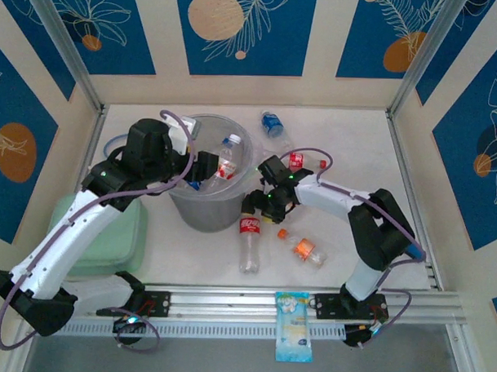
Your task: Put the plastic bottles in the bin
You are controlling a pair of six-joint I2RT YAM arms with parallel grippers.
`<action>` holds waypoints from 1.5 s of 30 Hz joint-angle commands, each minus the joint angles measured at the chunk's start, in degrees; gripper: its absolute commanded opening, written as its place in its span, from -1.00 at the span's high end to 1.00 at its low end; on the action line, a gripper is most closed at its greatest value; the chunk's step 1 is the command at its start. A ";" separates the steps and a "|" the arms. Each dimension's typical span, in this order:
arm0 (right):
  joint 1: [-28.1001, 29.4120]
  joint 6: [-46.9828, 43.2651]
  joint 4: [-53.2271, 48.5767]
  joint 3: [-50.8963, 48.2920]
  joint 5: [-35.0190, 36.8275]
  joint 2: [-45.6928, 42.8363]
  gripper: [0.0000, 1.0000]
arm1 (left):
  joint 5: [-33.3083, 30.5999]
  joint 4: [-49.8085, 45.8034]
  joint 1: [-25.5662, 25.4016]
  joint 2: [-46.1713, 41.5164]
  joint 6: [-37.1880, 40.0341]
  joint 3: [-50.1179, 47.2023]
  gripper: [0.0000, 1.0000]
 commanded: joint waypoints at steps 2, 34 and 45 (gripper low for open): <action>0.24 1.24 0.81 0.78 0.25 1.30 -0.40 | 1.62 3.04 -0.34 -1.82 -2.41 -2.45 -0.51; -18.66 -0.20 -2.57 -10.90 -3.61 -39.53 0.26 | 0.22 4.50 -0.39 3.13 -3.97 6.02 -0.58; -33.69 -16.26 -2.50 1.70 -16.87 -45.51 0.30 | 17.88 12.09 -0.43 8.78 -7.92 12.00 -0.59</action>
